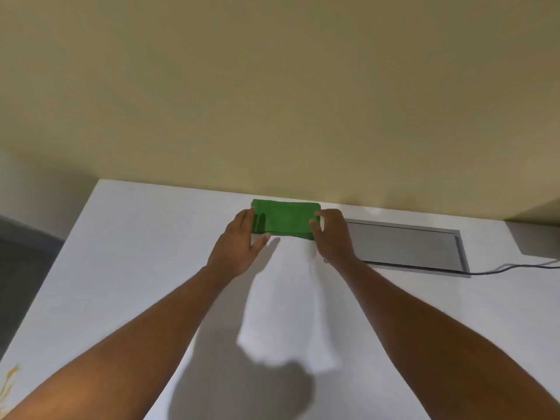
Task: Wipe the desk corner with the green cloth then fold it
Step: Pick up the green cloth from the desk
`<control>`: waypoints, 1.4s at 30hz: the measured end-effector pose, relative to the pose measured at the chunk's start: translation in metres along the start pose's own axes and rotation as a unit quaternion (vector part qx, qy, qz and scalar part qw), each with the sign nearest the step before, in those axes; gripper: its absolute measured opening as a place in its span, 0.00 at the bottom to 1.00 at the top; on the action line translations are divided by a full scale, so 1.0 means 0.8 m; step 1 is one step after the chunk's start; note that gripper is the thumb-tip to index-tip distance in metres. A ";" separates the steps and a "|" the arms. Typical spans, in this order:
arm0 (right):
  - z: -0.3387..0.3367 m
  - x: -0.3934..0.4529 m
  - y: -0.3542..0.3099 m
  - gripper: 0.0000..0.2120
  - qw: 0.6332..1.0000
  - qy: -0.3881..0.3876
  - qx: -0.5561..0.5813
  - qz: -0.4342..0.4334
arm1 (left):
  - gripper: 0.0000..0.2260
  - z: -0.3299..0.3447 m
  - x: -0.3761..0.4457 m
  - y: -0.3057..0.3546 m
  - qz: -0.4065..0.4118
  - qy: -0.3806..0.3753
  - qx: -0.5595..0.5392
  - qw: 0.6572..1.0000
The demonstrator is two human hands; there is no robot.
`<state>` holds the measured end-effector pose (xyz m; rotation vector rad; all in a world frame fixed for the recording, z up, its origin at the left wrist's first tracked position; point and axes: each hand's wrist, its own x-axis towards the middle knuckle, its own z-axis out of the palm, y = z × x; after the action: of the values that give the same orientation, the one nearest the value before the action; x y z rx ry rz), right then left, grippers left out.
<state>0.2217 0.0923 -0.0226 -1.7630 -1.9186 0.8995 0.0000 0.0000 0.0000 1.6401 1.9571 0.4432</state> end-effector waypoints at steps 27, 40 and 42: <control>0.058 -0.002 0.023 0.09 0.971 -0.127 0.141 0.148 | 0.08 0.024 -0.012 -0.050 -0.344 -0.017 -0.619 0.706; 0.120 -0.197 -0.104 0.12 0.970 -0.188 0.136 0.066 | 0.11 -0.048 -0.220 -0.139 -0.306 0.070 -0.783 0.537; 0.130 -0.233 -0.137 0.16 0.988 -0.138 0.054 -0.034 | 0.13 -0.060 -0.253 -0.148 -0.296 0.093 -0.769 0.559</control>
<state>0.0977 -0.1115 0.0031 -1.5690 -2.0392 1.2536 -0.1006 -0.2168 0.0101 -0.2295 1.1244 1.4540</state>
